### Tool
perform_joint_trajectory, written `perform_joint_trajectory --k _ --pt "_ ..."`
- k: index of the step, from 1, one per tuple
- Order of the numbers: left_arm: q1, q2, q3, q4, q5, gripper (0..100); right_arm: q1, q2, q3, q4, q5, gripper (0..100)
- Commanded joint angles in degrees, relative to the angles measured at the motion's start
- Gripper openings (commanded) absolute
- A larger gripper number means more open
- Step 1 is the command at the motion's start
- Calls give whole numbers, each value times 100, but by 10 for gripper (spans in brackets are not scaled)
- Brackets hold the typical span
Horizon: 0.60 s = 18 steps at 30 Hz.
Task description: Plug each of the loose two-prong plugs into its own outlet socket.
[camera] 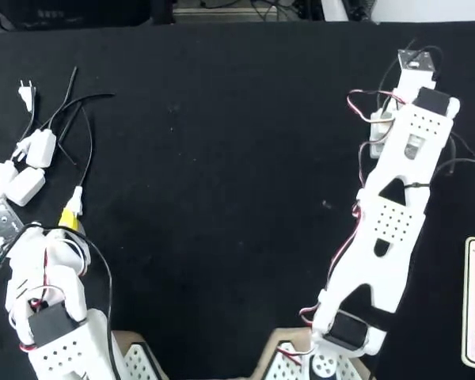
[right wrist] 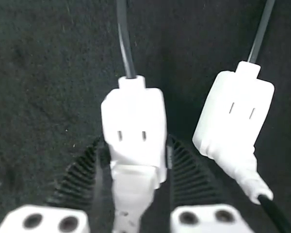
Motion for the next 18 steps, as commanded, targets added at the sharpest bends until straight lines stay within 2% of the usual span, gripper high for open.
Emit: perform_joint_trajectory --k 1,5,11,18 --pt "-66 -26 -145 -88 53 191 62 -92 -321 -79 -9 236" --pt "-66 -26 -145 -88 53 191 53 -119 -374 -132 0 341" --pt "-66 -26 -145 -88 53 191 -149 -136 -585 -404 0 346" --pt "-66 -26 -145 -88 53 191 -484 -136 -1692 105 105 346"
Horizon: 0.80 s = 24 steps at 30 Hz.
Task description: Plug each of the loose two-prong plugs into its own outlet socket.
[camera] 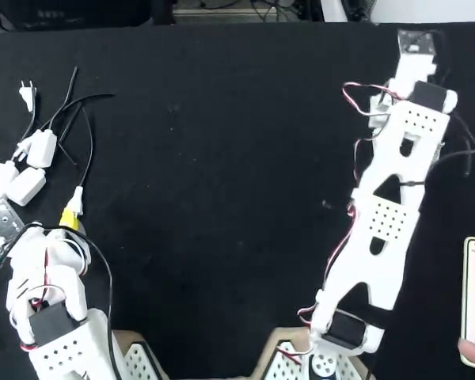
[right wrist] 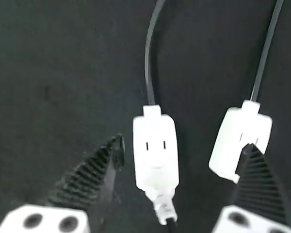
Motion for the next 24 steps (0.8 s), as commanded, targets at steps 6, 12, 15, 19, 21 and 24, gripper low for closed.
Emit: perform_joint_trajectory --k 6,12,15,19,21,24 --pt "-66 -26 -145 -88 53 191 -290 -892 -778 615 264 346" --pt "-66 -26 -145 -97 53 191 -378 -1789 -804 1046 264 346" --pt "-66 -26 -145 -88 53 191 -378 -2185 -796 1055 158 346" --pt "-66 -26 -145 -97 53 191 -413 -2695 -725 1073 -369 346" --pt "-66 -26 -145 -97 53 191 -466 -3055 -462 1073 -563 346" --pt "-66 -26 -145 -97 53 191 -651 -3785 435 1073 -668 346"
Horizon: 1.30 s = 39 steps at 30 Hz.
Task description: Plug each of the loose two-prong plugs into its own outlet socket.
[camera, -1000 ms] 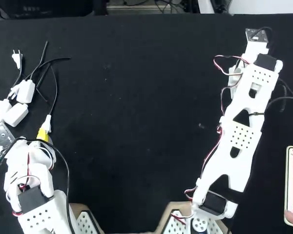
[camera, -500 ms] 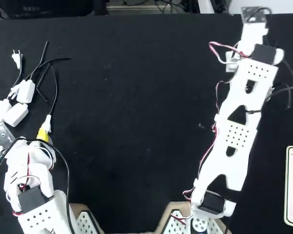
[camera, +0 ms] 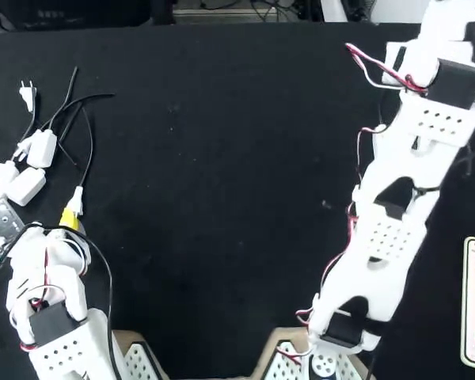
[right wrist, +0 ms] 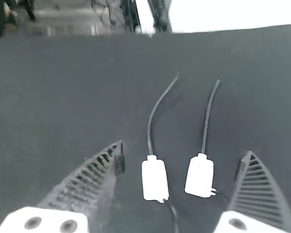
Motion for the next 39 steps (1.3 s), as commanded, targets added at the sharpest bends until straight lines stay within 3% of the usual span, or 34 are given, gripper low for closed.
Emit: perform_joint_trajectory --k 1,18,28,35,39 --pt "-66 -26 -145 -97 53 191 -352 -1191 971 193 -132 346" --pt "-66 -26 -145 -97 53 191 -2136 -4620 6774 -237 -105 348" --pt "-66 -26 -136 -97 53 191 -3622 -6193 11248 -2708 -141 338" --pt "-57 -26 -66 -132 53 191 -4193 -6712 14035 -5820 -1002 139" --pt "-57 -26 -84 -132 44 191 -4457 -6668 14571 -6259 -1125 141"
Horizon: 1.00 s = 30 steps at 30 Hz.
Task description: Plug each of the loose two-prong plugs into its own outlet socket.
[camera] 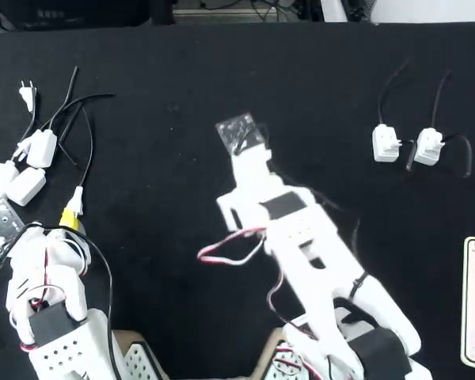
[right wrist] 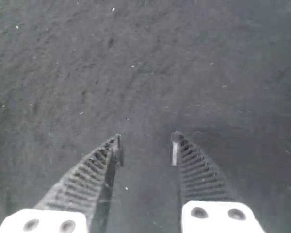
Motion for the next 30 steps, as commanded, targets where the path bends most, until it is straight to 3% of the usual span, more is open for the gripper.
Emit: perform_joint_trajectory --k 1,7,13,16,19,22,30 --pt "-66 -26 -101 -132 44 191 -343 -251 418 -651 -167 146" --pt "-84 -26 -295 -88 -308 191 -501 -268 927 -1486 -149 172" --pt "-66 18 -330 -88 -316 194 -501 -268 725 -835 -193 172" --pt "4 26 -268 -79 -413 195 -501 -277 637 -703 -193 103" --pt "567 26 -198 -9 -791 193 -501 -277 637 -712 -193 7" --pt "1015 26 -312 149 -1160 192 -501 -277 681 -862 -193 52" --pt "822 26 -1253 167 -2110 192 -501 -268 690 -879 -193 68"
